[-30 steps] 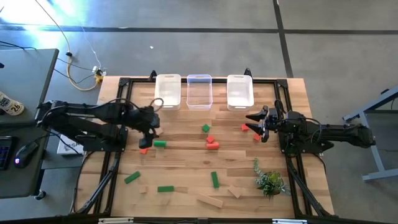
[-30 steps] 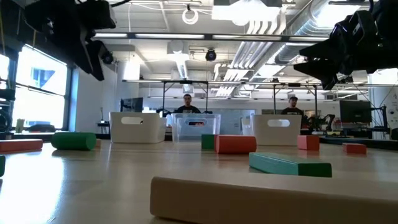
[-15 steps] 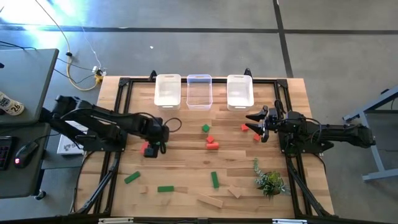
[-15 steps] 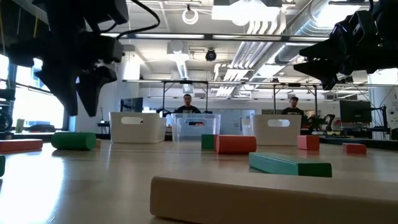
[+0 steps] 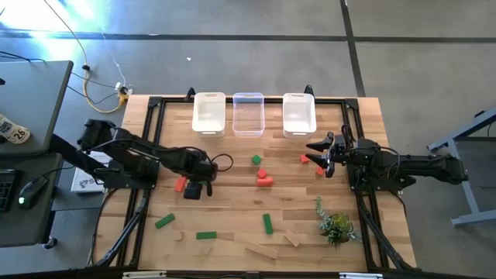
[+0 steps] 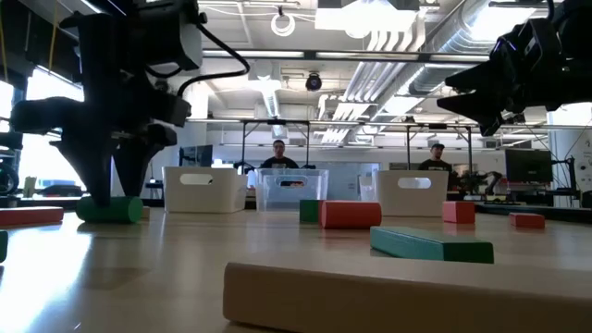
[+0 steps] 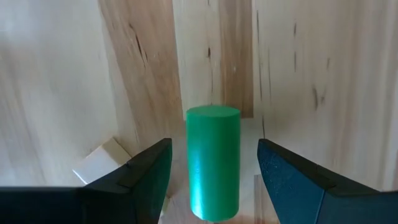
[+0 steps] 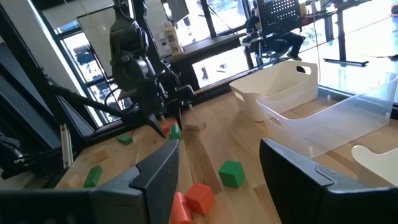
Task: Sort & place blocks by color
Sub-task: Put the green block into the left white bin
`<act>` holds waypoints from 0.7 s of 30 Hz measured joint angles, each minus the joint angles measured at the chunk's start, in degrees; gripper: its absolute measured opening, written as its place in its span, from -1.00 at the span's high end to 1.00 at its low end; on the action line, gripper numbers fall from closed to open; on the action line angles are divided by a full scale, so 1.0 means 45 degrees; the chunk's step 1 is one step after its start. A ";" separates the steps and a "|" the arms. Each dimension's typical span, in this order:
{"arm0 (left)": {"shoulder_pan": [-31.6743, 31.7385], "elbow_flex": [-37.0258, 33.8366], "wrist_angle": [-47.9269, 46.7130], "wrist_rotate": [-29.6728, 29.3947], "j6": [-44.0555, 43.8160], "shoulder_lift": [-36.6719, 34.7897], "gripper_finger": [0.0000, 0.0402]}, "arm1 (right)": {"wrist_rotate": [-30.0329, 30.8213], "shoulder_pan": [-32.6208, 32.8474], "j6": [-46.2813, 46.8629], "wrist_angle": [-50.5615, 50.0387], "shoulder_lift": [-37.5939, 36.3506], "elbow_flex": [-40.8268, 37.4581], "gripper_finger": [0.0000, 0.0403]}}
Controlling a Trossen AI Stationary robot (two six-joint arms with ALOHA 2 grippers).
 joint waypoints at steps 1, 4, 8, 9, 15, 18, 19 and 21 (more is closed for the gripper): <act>0.0000 0.0000 0.0008 0.0000 0.0000 0.0078 -0.13 | 0.0001 0.0000 0.0000 -0.0029 0.0000 0.0005 -0.04; 0.0000 0.0000 0.0220 0.0000 -0.0004 0.0373 -0.13 | 0.0000 0.0001 0.0000 -0.0045 0.0000 0.0004 -0.04; 0.0000 0.0000 0.0486 -0.0003 -0.0007 0.0801 -0.13 | 0.0004 0.0001 0.0000 -0.0045 0.0000 0.0005 -0.04; 0.0000 0.0000 0.0497 -0.0007 -0.0031 0.0917 -0.13 | 0.0002 0.0002 0.0000 -0.0052 0.0000 0.0002 -0.04; -0.0005 0.0053 0.0504 0.0000 -0.0208 0.1264 -0.02 | 0.0000 0.0005 0.0000 -0.0172 0.0000 0.0003 -0.04; -0.0005 0.0049 0.0531 0.0138 -0.0204 0.1283 0.16 | 0.0000 0.0001 0.0000 -0.0225 0.0000 0.0001 -0.04; -0.0005 0.0052 0.0531 0.0208 -0.0208 0.1287 0.24 | 0.0000 0.0000 0.0000 -0.0234 0.0000 0.0005 -0.04; -0.0005 0.0111 0.0462 0.0233 -0.0204 0.1287 0.39 | 0.0004 0.0000 0.0000 -0.0244 0.0000 0.0004 -0.04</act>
